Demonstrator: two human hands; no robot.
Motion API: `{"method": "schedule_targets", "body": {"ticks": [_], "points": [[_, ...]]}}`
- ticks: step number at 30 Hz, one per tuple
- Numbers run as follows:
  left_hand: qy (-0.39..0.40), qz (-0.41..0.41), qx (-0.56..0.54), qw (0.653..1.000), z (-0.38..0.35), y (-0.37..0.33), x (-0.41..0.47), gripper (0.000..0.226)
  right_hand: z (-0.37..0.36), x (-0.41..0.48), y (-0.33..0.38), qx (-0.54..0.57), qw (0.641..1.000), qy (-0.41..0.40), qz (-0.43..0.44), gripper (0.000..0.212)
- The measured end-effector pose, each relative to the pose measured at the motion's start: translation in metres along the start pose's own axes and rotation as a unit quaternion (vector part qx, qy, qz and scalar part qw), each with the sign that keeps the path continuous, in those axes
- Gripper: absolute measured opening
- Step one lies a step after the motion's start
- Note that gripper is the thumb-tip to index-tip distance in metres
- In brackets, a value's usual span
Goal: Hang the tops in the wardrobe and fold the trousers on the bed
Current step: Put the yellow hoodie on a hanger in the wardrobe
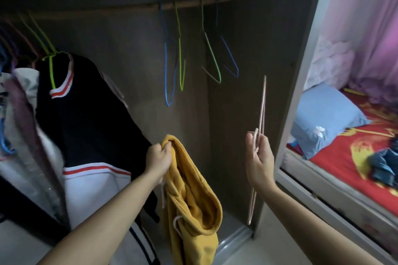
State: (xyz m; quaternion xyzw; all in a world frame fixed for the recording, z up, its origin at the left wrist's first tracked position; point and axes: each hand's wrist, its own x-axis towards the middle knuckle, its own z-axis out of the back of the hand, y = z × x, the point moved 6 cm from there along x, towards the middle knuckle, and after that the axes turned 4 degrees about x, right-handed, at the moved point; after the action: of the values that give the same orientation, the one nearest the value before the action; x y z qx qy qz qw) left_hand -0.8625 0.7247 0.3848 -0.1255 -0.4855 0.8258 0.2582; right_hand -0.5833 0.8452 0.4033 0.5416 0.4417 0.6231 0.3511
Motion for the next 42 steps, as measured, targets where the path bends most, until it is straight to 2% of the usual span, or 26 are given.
{"method": "schedule_targets", "body": {"ticks": [3,5,9,12,14,19,22,26,30,33,36,39,41,42], "points": [[0.019,-0.009,0.060,0.998,-0.013,0.008,-0.003,0.035,0.024,-0.009,-0.011,-0.026,0.999,0.018,0.006,0.031],[0.030,-0.016,0.098,0.995,-0.019,0.013,-0.003,0.034,0.031,-0.015,-0.011,-0.049,0.994,0.091,0.015,0.032],[0.040,-0.079,0.218,0.972,-0.037,0.010,-0.004,0.032,0.038,-0.035,-0.019,-0.131,0.957,0.244,-0.080,0.037],[0.016,-0.137,0.269,0.953,-0.044,0.001,-0.008,0.027,0.043,-0.048,-0.025,-0.127,0.929,0.300,-0.174,0.041],[0.011,-0.146,0.276,0.950,-0.045,-0.002,-0.012,0.024,0.040,-0.052,-0.025,-0.133,0.913,0.327,-0.206,0.042],[-0.013,-0.130,0.271,0.954,-0.041,-0.006,-0.012,0.027,0.026,-0.049,-0.017,-0.167,0.915,0.326,-0.168,0.043],[-0.034,-0.099,0.262,0.960,-0.026,-0.003,-0.003,0.030,0.029,-0.045,-0.012,-0.116,0.922,0.317,-0.191,0.043],[-0.036,-0.084,0.256,0.962,-0.017,-0.005,-0.004,0.026,0.026,-0.042,-0.004,-0.112,0.892,0.369,-0.237,0.043],[0.012,-0.139,0.223,0.965,-0.029,-0.020,-0.022,0.017,-0.009,-0.045,-0.013,-0.134,0.895,0.344,-0.249,0.044],[0.041,-0.201,0.168,0.964,-0.037,-0.042,-0.043,0.031,-0.037,-0.050,-0.029,-0.115,0.896,0.320,-0.286,0.044],[0.024,-0.223,0.110,0.968,-0.024,-0.061,-0.046,0.035,-0.047,-0.052,-0.038,-0.088,0.895,0.301,-0.319,0.043],[-0.011,-0.257,0.107,0.960,0.001,-0.074,-0.037,0.034,-0.048,-0.062,-0.048,-0.128,0.861,0.368,-0.328,0.042],[-0.027,-0.253,0.113,0.961,0.014,-0.076,-0.032,0.026,-0.049,-0.072,-0.051,-0.154,0.826,0.419,-0.344,0.039],[-0.020,-0.251,0.110,0.961,0.013,-0.077,-0.031,0.022,-0.049,-0.072,-0.050,-0.160,0.822,0.425,-0.342,0.038]]}}
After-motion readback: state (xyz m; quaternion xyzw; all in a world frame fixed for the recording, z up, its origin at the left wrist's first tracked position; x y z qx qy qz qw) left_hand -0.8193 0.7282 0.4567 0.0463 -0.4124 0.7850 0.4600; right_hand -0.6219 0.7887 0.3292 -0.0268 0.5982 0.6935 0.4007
